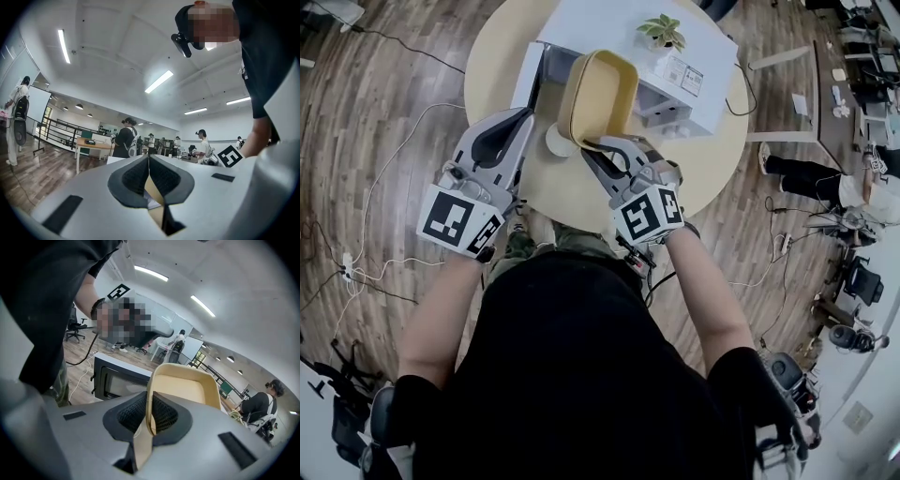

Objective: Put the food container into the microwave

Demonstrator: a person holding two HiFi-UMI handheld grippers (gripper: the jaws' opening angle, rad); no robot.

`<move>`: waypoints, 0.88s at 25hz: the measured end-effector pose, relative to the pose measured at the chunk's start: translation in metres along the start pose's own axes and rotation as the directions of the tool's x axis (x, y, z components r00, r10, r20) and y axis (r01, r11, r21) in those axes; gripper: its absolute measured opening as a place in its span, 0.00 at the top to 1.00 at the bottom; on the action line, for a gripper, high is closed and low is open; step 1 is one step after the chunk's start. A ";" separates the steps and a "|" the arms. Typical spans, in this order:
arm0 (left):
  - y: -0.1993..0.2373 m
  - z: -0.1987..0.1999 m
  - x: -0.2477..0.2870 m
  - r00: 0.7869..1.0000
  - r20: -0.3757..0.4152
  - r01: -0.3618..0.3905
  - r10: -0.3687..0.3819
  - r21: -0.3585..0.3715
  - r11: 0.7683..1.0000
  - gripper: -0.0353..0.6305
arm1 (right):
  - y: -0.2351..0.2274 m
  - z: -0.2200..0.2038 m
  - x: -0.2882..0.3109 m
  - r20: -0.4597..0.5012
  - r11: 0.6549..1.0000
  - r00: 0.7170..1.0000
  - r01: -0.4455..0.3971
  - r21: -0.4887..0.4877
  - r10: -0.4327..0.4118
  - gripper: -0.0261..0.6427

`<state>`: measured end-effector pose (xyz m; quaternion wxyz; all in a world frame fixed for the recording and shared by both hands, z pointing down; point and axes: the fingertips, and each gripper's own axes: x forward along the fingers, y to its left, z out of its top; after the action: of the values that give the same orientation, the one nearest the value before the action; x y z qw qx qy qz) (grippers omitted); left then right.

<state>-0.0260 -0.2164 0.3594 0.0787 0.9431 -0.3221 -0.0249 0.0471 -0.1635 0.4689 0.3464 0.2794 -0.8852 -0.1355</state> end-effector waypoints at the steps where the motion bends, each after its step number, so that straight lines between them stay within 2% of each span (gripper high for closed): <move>1: 0.002 0.000 -0.001 1.000 -0.001 -0.005 0.005 0.000 1.000 0.91 | 0.004 -0.003 0.003 -0.008 1.000 1.000 -0.025 -0.001 0.025 0.90; 9: 0.011 -0.003 -0.003 0.999 -0.015 -0.029 0.029 -0.001 1.000 0.91 | 0.024 -0.032 0.023 -0.096 0.983 0.978 -0.183 0.016 0.184 0.90; 22: 0.023 -0.011 -0.001 0.997 -0.039 -0.072 0.072 -0.006 0.997 0.91 | 0.018 -0.082 0.053 -0.196 0.960 0.941 -0.265 0.086 0.277 0.90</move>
<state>-0.0395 -0.2327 0.3736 0.0891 0.9310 -0.3540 -0.0049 0.0640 -0.1840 0.5648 0.4433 0.1776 -0.8780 -0.0310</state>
